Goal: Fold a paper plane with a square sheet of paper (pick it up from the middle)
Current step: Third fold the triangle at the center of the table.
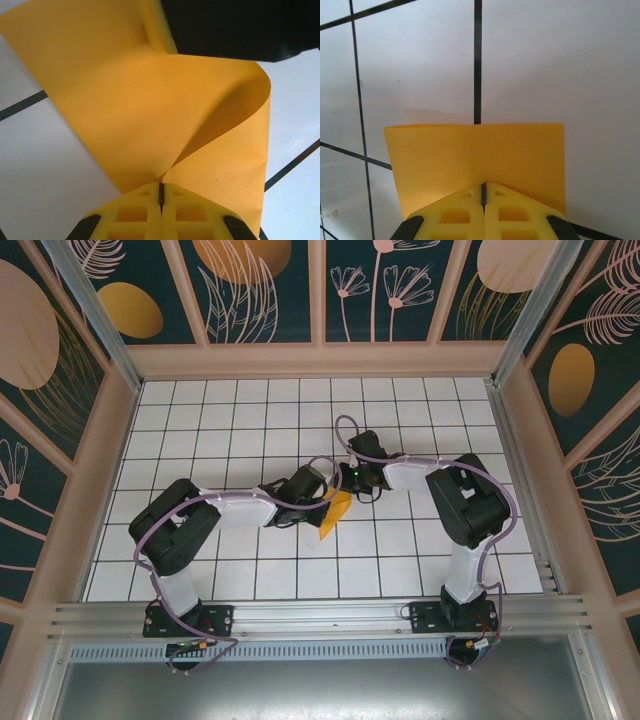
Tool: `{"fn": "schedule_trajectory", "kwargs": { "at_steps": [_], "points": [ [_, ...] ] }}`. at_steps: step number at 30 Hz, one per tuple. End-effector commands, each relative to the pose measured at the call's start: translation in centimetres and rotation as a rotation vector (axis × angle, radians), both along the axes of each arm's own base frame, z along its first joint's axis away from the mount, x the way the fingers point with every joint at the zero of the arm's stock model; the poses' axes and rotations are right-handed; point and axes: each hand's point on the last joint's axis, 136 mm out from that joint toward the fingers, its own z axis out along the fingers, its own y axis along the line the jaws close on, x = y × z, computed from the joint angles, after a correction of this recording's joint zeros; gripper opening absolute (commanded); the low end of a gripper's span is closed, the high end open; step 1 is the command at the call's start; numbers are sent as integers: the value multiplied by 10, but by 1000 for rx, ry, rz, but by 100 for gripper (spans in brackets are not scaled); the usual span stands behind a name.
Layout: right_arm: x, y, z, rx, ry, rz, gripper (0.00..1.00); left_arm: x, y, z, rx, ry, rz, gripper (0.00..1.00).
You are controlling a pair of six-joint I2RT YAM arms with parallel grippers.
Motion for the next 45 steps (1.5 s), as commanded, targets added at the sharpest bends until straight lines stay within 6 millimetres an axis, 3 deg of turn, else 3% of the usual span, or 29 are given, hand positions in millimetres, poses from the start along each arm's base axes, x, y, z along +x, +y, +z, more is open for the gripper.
{"fn": "schedule_trajectory", "kwargs": {
  "at_steps": [1,6,16,20,23,29,32,35,38,42,45],
  "points": [
    [-12,-14,-24,-93,52,36,0,-2,-3,-2,27,19,-35,0],
    [-15,-14,-26,-91,57,39,0,9,-9,8,27,-16,-32,0],
    [-15,-13,-27,-79,61,35,0,4,-2,-4,49,9,-21,0],
    [-15,-12,-25,-76,58,35,0,-7,7,-16,63,51,-11,0],
    [-15,-12,-24,-73,58,33,0,-12,8,-13,33,54,-5,0],
    [-17,-8,-23,-43,66,35,0,-6,8,-17,59,41,-1,0],
    [-12,-6,-8,6,46,24,0,-8,7,-22,62,55,-9,0],
    [0,-13,29,105,-17,-22,0,-10,9,-24,62,58,-11,0],
    [0,-21,69,211,-85,-63,0,-10,9,-24,64,57,-12,0],
    [-32,-23,92,339,-115,-79,0,-10,8,-25,61,61,-13,0],
    [-68,-19,88,434,-84,-101,0,-11,8,-24,57,60,-16,0]
  ]
}}
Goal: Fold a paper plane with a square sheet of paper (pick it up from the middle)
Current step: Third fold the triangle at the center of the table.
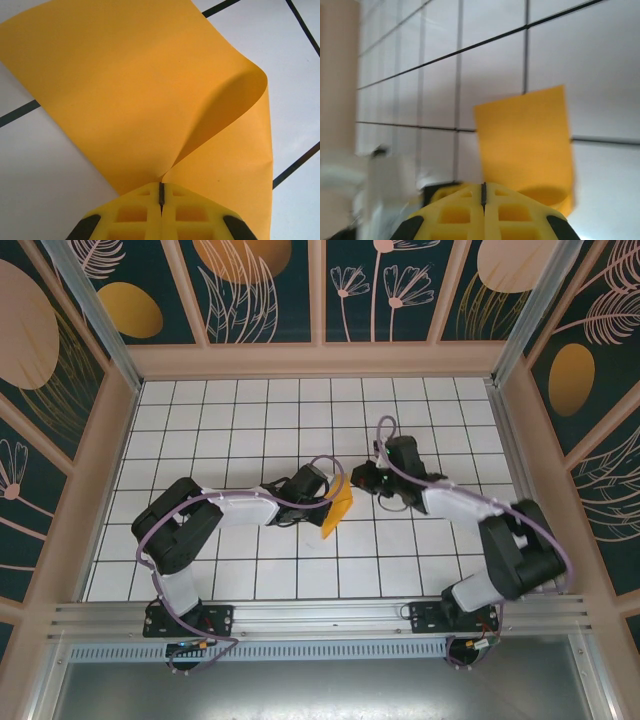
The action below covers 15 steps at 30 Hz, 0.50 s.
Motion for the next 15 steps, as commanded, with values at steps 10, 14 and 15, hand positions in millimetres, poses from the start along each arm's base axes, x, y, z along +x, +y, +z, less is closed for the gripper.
{"fn": "schedule_trajectory", "kwargs": {
  "at_steps": [10,14,15],
  "points": [
    [-98,63,-41,160,199,135,0,-15,8,-27,54,78,-19,0],
    [-100,72,-49,150,220,164,0,-15,8,-26,52,77,-19,0],
    [-100,74,-50,148,225,172,0,-15,8,-26,51,76,-20,0]
  ]
}}
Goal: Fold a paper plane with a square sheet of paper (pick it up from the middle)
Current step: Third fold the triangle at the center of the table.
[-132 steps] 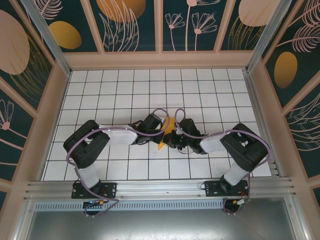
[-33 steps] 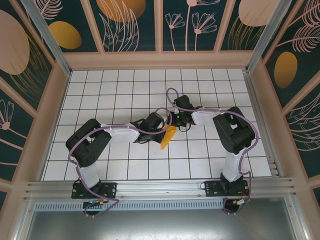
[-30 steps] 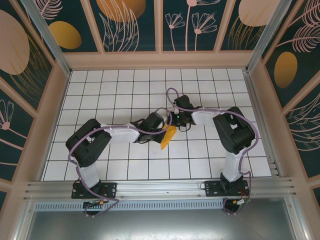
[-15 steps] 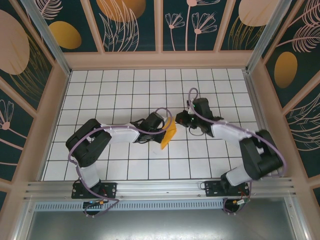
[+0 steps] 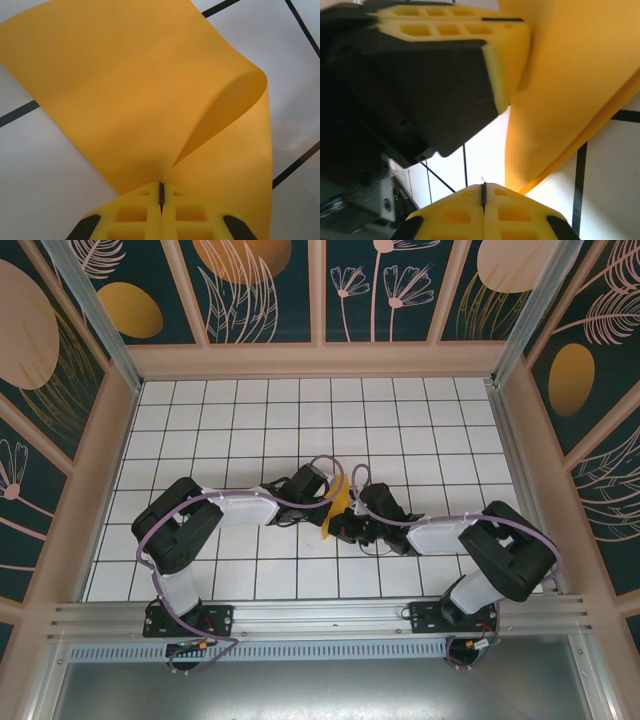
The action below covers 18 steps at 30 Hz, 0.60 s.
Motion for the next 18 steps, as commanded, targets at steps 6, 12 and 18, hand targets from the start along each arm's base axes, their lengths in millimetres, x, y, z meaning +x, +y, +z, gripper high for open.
{"fn": "schedule_trajectory", "kwargs": {
  "at_steps": [6,12,18],
  "points": [
    [5,19,6,49,-1,26,0,-15,9,-25,51,75,-19,0],
    [5,20,2,38,7,32,0,-16,8,-27,51,80,-25,0],
    [-5,5,-32,-71,91,11,0,-16,9,-27,55,82,-23,0]
  ]
}}
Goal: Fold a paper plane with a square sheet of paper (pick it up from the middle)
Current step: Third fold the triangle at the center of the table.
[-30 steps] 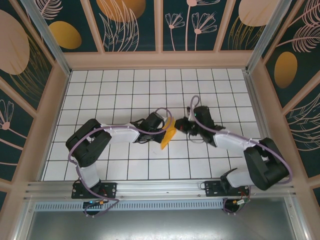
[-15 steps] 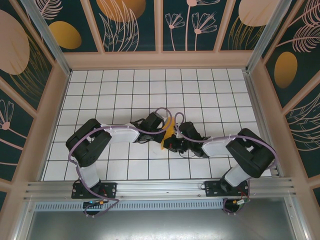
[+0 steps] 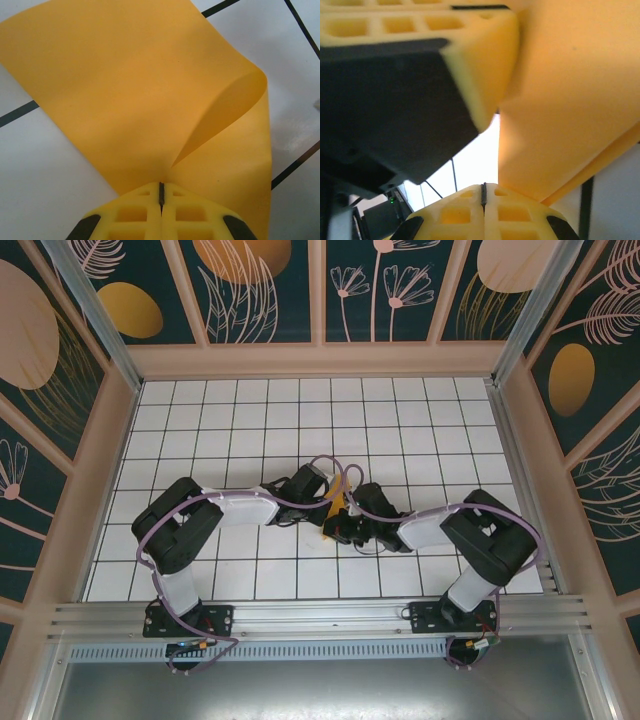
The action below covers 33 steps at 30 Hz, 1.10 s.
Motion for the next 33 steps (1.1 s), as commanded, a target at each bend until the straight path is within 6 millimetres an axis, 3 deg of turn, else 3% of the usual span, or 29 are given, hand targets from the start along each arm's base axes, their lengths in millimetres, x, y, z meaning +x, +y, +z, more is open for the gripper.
{"fn": "schedule_trajectory", "kwargs": {
  "at_steps": [1,5,8,13,16,20,25,33],
  "points": [
    [-8,-8,-20,-79,52,-2,0,-15,9,-27,58,78,-20,0],
    [-16,-18,-28,-136,66,-8,0,-14,9,-26,58,75,-18,0],
    [-18,-15,-26,-124,62,17,0,-15,10,-27,60,78,-19,0],
    [-2,4,21,24,-51,31,0,-15,9,-26,59,78,-21,0],
    [10,-2,37,54,-99,-6,0,-15,10,-26,61,77,-21,0],
    [24,-15,32,51,-87,-49,0,-15,9,-26,58,77,-21,0],
    [28,-12,22,43,-69,-41,0,-16,9,-25,57,76,-23,0],
    [13,-32,-25,-95,27,-63,0,-16,8,-26,57,82,-28,0]
  ]
}}
